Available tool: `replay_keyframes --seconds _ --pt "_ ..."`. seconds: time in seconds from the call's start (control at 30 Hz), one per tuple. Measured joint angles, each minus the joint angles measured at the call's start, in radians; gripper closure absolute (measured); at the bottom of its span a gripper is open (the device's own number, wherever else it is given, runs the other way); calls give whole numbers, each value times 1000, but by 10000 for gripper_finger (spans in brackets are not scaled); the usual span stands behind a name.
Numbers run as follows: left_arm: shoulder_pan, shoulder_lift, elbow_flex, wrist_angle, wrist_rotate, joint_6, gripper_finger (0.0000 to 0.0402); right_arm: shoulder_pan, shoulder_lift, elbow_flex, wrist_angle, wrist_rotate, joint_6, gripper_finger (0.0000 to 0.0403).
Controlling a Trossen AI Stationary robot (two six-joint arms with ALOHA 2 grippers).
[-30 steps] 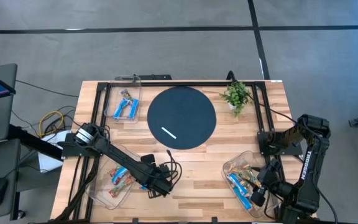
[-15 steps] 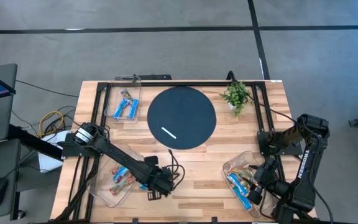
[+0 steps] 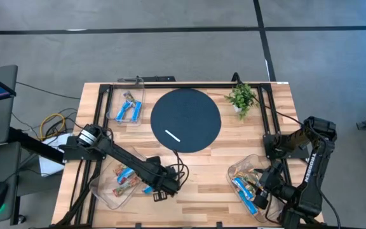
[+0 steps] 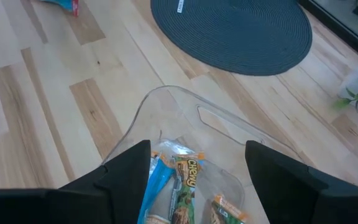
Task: Pick and place Granola Bars by type
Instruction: Put the red granola bar into the bottom left transparent bin
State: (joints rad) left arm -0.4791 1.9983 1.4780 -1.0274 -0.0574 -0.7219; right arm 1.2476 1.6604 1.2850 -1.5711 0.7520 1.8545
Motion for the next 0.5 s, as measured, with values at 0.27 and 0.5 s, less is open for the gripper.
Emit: replay_keyframes --seconds 0.27,0.5 --pt "3 0 0 55 39 -10 217 0 0 0 0 7 1 149" --pt "4 0 2 63 44 -31 187 0 0 0 0 9 3 150"
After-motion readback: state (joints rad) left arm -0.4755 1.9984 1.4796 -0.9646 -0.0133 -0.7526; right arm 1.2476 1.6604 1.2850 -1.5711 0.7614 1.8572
